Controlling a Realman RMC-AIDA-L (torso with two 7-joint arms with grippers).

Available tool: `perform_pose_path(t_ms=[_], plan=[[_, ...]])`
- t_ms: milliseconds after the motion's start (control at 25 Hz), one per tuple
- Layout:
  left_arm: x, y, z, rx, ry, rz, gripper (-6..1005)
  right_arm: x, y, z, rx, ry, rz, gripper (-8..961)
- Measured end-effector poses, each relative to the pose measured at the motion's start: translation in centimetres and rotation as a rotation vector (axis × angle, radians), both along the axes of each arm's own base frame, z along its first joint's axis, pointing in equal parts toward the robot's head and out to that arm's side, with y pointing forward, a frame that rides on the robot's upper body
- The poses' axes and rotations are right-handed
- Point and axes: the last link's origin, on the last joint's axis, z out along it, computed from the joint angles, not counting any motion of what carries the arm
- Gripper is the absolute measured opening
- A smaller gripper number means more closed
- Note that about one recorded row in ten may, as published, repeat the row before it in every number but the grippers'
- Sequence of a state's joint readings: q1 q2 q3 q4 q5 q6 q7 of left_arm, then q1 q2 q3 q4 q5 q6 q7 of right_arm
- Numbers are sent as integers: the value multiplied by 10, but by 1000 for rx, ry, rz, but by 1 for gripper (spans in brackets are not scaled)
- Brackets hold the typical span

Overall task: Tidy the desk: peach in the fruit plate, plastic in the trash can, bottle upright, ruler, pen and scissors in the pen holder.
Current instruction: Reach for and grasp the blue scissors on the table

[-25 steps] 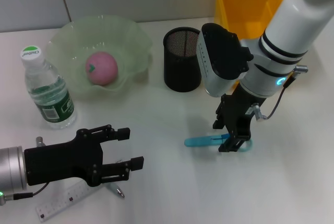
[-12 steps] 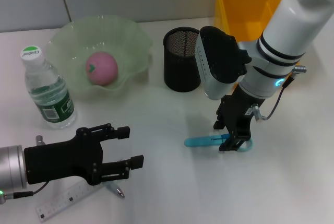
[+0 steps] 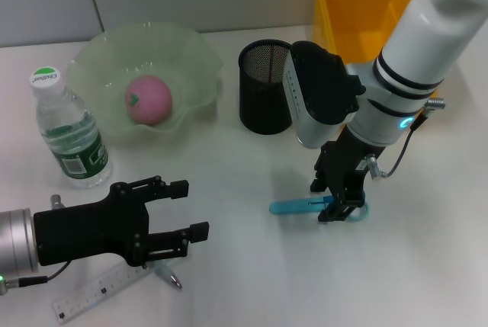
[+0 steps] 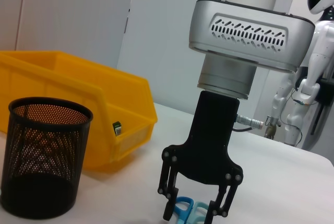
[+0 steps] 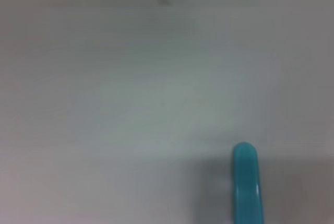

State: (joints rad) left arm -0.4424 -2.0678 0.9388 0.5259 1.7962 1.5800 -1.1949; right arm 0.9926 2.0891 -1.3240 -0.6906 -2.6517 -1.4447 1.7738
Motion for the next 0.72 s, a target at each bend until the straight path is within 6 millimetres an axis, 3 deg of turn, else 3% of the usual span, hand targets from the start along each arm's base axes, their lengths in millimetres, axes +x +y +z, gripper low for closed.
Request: perform_pose_path(t_ms=[720], plan=[[-1, -1, 0, -1, -1, 3, 785, 0, 1, -3, 4, -9, 8, 452]])
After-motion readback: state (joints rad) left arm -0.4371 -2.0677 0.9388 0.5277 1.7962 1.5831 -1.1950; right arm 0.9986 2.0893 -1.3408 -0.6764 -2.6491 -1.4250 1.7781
